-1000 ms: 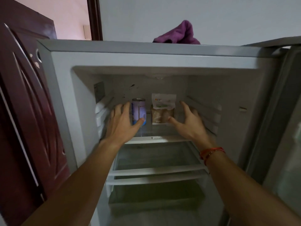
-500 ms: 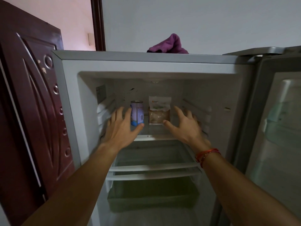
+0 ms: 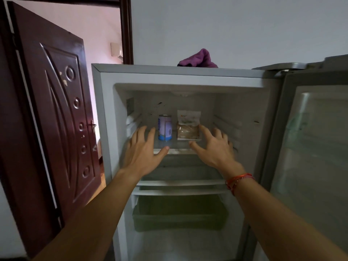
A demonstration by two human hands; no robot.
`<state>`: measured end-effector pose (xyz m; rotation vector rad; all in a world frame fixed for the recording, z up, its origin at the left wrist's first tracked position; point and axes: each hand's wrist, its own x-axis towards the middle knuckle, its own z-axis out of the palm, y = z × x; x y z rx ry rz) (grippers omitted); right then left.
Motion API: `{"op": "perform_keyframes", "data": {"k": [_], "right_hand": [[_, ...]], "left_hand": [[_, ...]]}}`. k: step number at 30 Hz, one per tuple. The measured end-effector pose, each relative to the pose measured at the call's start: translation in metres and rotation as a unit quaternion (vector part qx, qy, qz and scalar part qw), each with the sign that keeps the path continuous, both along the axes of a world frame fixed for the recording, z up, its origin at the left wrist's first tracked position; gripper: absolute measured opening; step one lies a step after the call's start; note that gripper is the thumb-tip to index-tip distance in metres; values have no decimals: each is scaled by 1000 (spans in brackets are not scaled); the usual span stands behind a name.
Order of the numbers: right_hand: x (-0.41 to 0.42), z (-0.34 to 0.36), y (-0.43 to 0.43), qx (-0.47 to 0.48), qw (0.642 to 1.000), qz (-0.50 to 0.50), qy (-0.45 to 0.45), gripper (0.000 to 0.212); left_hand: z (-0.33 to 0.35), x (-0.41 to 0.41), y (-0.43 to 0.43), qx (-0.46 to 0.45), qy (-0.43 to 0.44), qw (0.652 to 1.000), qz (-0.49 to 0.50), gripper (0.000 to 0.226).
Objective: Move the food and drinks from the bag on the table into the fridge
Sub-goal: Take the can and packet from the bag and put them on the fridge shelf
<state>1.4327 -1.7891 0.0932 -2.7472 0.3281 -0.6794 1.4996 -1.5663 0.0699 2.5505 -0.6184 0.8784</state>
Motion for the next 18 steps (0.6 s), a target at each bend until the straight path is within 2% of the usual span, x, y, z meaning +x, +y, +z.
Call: {"op": "perform_keyframes", "data": {"k": [5,18], "right_hand": [[-48,-6,28,-19,1000,-12,11,78],[-227,-16,112,-43,997,-53,27,77]], "left_hand": [[-15,-46,26,12,-2,1000,-21,84],[-20,-203,113,6,3,997,-77,78]]}}
